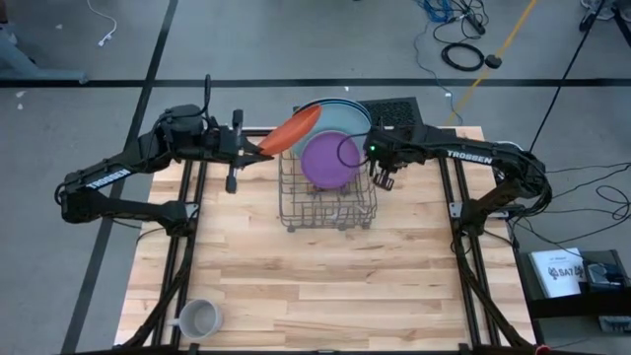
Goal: Sort dishes
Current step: Put the orange plate into the dish rack
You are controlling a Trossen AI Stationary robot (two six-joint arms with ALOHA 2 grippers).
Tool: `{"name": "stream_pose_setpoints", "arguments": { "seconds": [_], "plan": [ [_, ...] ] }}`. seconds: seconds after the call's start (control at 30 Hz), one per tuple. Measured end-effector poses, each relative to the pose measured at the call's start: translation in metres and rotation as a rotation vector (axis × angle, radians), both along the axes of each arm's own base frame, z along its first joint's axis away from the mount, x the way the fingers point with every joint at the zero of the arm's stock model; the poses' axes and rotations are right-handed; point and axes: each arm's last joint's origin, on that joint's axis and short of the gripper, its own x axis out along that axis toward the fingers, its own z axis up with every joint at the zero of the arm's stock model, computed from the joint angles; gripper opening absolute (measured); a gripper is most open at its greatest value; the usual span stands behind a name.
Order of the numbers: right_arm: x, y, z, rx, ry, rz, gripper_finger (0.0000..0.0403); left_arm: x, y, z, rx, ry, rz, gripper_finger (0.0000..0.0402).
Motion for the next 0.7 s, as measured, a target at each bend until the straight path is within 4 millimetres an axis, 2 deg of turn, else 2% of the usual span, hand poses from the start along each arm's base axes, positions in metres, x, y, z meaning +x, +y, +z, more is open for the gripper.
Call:
{"name": "stream_pose_setpoints", "arguments": {
  "seconds": [0.07,0.17,0.3,0.53,0.7],
  "plan": [
    [-0.003,-0.006,-0.008,0.055,0.009,-0.043,0.0,0.0,-0.001,0.0,0.001,0.0,-0.002,0.0003],
    [-0.007,-0.01,-0.033,0.097,0.047,-0.099,0.0,0.0,-0.001,0.0,0.002,0.0,-0.004,0.0003],
    [-0.008,-0.012,-0.059,0.147,-0.084,-0.124,0.0,-0.002,-0.001,0.001,0.016,-0.005,0.016,0.0003],
    [-0.004,-0.009,-0.076,0.186,-0.244,-0.103,0.0,-0.01,-0.003,0.007,0.047,-0.047,0.047,0.0003],
    [0.004,0.003,-0.082,0.226,-0.312,-0.019,0.0,-0.015,-0.004,0.011,0.055,-0.068,0.051,0.0003]
  ]
}}
